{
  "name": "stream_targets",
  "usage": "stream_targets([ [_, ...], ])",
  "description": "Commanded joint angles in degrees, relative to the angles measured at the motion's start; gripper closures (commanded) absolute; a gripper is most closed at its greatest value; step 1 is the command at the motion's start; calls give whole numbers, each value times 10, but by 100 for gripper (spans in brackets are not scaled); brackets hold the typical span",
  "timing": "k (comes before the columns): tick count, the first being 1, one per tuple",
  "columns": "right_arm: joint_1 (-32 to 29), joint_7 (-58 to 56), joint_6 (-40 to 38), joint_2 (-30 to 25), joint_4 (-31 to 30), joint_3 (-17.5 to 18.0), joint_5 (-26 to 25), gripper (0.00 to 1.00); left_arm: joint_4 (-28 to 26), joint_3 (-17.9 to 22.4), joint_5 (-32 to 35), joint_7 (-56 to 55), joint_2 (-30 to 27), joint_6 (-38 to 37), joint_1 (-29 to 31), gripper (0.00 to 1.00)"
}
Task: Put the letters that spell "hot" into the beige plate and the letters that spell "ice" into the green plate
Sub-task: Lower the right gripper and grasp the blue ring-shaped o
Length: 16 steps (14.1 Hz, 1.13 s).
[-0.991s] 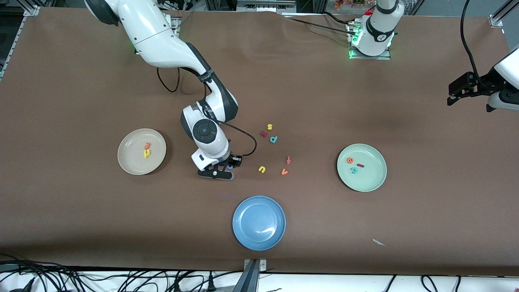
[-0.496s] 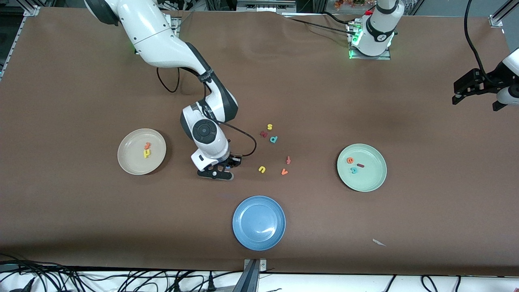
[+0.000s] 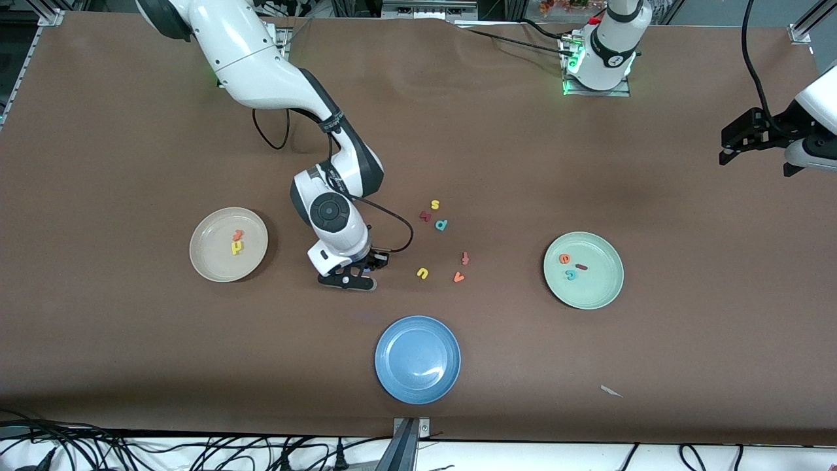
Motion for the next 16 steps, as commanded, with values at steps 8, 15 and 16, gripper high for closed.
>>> stream_targets([
  [8, -12, -33, -47, -15, 26, -2, -2, 81, 1, -1, 6, 2, -4, -9, -3, 0],
  [15, -15, -165, -99, -129, -102, -57, 0, 81, 2, -1, 6, 4, -2, -9, 0, 0],
  [16, -15, -191, -99, -152, -132, -66, 0, 81, 2, -1, 6, 4, -2, -9, 0, 0],
])
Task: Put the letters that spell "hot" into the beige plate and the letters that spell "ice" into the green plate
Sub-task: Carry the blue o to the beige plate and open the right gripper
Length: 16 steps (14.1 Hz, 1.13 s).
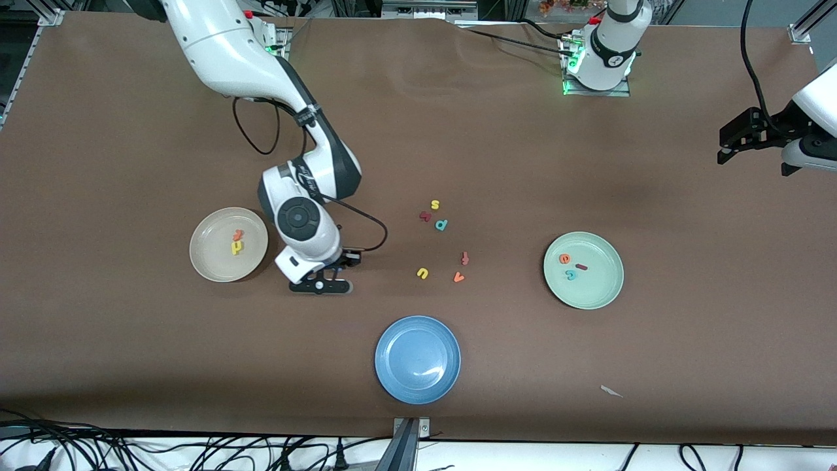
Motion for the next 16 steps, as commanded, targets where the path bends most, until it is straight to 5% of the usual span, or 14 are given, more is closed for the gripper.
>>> stream_targets([
  [1, -1, -80, 6, -96, -126, -25, 1, 81, 2, 0, 6, 4, -3, -6, -1, 0],
  [6, -1, -243, 90, -194, -307, -97, 1, 81, 2, -1, 6, 3, -3, -8, -1, 0],
  [11, -1, -381, 143, -214, -379, -175, 2, 81, 8, -1, 9, 5, -3, -27, -1, 0],
  [14, -15, -420, 177, -203, -390, -188, 2, 75, 8, -1, 10, 4, -4, -28, 0, 0],
  [15, -16, -419, 178, -199, -388, -188, 3, 64, 8, -1, 11, 4, -4, -28, 0, 0],
  [16, -16, -411, 176, -199, -383, -187, 16, 17, 8, 0, 11, 4, -4, -28, 1, 0],
])
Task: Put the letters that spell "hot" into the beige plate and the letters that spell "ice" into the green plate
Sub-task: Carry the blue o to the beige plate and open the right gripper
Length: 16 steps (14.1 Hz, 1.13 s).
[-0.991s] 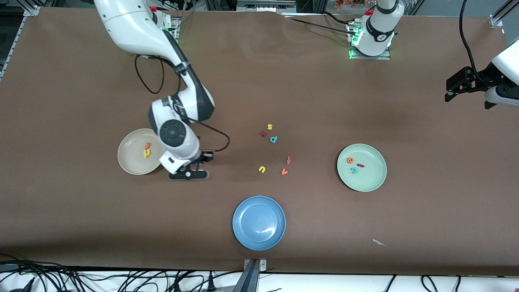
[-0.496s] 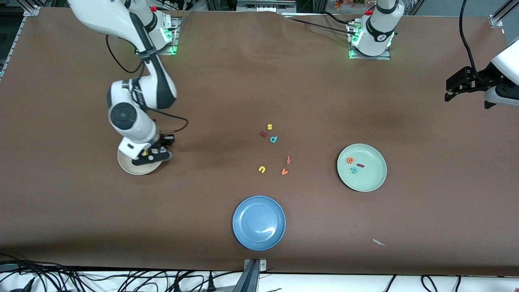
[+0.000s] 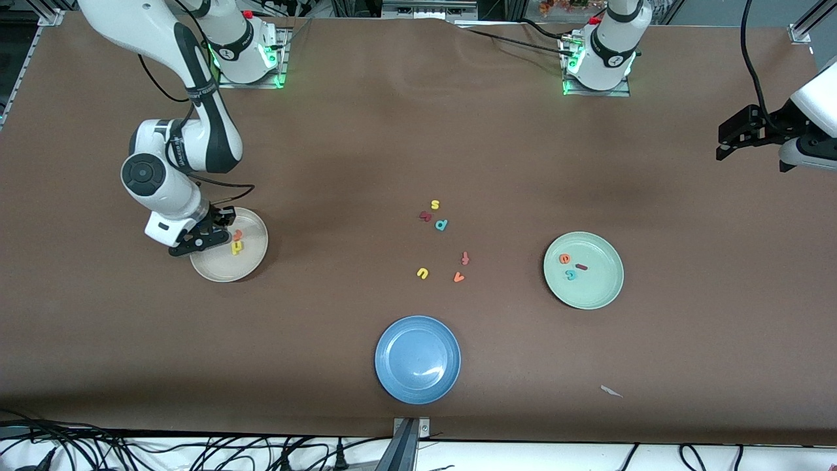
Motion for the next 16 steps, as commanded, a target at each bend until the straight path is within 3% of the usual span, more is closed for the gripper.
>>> stream_targets([
  [1, 1, -5, 5, -6, 6, 6, 47, 0, 8, 0, 11, 4, -4, -13, 1, 0],
  [4, 5, 5, -57, -7, 55, 20, 85, 0, 9, -1, 13, 3, -4, -13, 1, 0],
  [14, 34, 199, -285, 7, 232, 22, 86, 0, 9, 4, 9, -1, -7, -13, 8, 0],
  [15, 30, 232, -292, 6, 242, 36, 86, 0, 9, 4, 9, 4, -7, -14, 13, 0],
  [16, 6, 260, -298, 0, 244, 75, 79, 0, 9, 4, 9, 3, -7, -14, 14, 0],
])
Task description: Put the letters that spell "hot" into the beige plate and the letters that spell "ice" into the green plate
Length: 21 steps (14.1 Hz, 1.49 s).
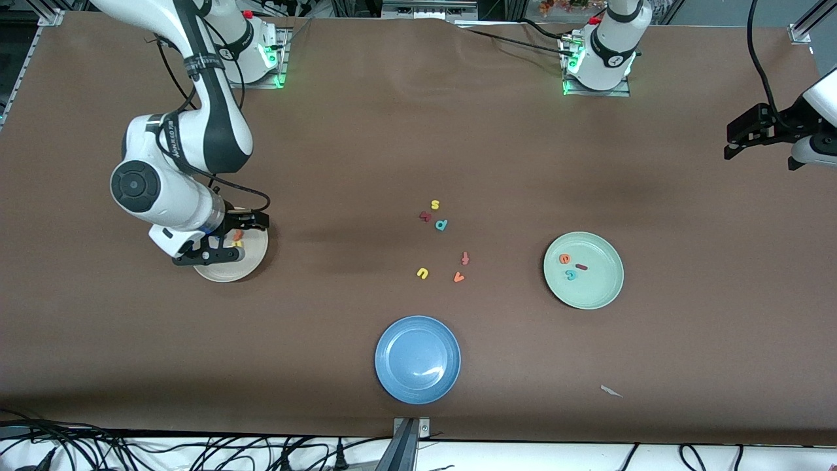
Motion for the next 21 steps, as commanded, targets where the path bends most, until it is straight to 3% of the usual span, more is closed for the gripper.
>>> stream_targets([
  [1, -77, 57, -26, -7, 23, 97, -4, 0, 6, -2, 11, 2, -5, -11, 4, 0],
  [2, -117, 57, -26, -19, 22, 136, -11, 0, 6, -1, 13, 2, -4, -10, 4, 0],
  [6, -238, 34, -44, -53, 17, 215, -16, 0, 6, -5, 10, -1, -6, -32, 4, 0],
  [10, -270, 15, -89, -114, 19, 218, -84, 0, 8, -5, 6, 4, -8, -42, 4, 0],
  [12, -288, 15, -132, -153, 25, 220, -92, 0, 13, -5, 5, -1, -6, -42, 4, 0],
  [16, -295, 15, -239, -163, 120, 220, -104, 0, 20, -4, 6, 4, -7, -51, 4, 0],
  [21, -302, 15, -242, -188, 134, 217, -104, 0, 19, -7, 6, 2, -5, -51, -5, 0],
])
